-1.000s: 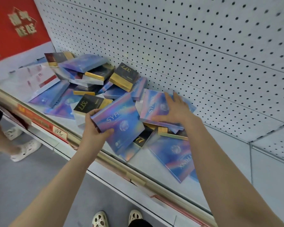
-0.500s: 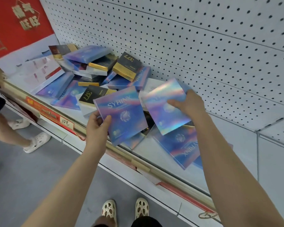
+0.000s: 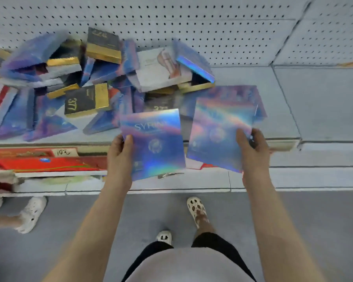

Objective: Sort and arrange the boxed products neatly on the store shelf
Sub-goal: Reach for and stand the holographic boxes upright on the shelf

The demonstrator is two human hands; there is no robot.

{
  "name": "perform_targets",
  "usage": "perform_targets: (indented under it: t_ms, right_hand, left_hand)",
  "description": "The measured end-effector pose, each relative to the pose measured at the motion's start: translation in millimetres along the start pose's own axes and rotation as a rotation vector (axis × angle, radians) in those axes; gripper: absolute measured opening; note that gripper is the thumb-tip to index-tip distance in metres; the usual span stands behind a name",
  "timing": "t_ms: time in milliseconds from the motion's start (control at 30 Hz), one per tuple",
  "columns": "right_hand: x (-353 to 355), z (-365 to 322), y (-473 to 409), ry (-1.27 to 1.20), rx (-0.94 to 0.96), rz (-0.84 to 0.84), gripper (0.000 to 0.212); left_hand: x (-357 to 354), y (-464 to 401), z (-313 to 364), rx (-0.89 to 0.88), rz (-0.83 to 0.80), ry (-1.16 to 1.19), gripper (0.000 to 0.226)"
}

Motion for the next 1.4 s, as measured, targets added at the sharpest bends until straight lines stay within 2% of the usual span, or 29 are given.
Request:
perform_targets:
  t_ms: [200, 300, 500, 633, 867, 967, 1167, 1400]
  right_hand:
    - [76.7, 19.8, 80.0, -0.102, -0.069, 0.227, 0.001]
    - [121.2, 22.9, 103.0, -0.181, -0.094, 0.323, 0.008]
    - [221.9, 32.3, 126.4, -0.229, -0.141, 0.525, 0.013]
    - [310.7, 38.5, 124.4, -0.213, -0.103, 0.625, 0.009]
    - [485.8, 36.4, 103.5, -0.088, -0.068, 0.731, 0.015]
    - [546.2, 38.7, 88.0, -0.070, -0.073, 0.766, 0.011]
    - [640.2, 46.5, 27.2, -0.084, -0.042, 0.816, 0.003]
    - [738.0, 41.6, -78.8, -0.125, -0.057, 0.853, 0.011]
  left_hand:
    - [-30.2, 28.5, -22.8, 0.057, -0.224, -0.074, 0.011]
    - [-66.4, 50.2, -31.9, 0.076, -0.323, -0.123, 0.011]
    - [-164.8, 103.2, -57.1, 0.153, -0.507, -0.182, 0.012]
    - [-249.5, 153.9, -78.3, 0.166, -0.628, -0.212, 0.012]
    - [-414.0, 252.5, -123.8, 0.181, -0.722, -0.228, 0.013]
    - [-474.7, 280.2, -135.2, 0.147, -0.756, -0.263, 0.013]
    - [-599.2, 305.1, -152.6, 0.112, -0.840, -0.310, 0.011]
    - [-761.4, 313.8, -155.8, 0.061, -0.903, -0.299, 0.011]
Point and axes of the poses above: each hand's wrist, its own y-axis away from the middle knuckle, its own x-axis out of the back of the hand, z = x × y, the point moved 6 cm from there along -y, towards the middle knuckle, and after that the axes turned 10 degrees about x, right-handed, at the moved point
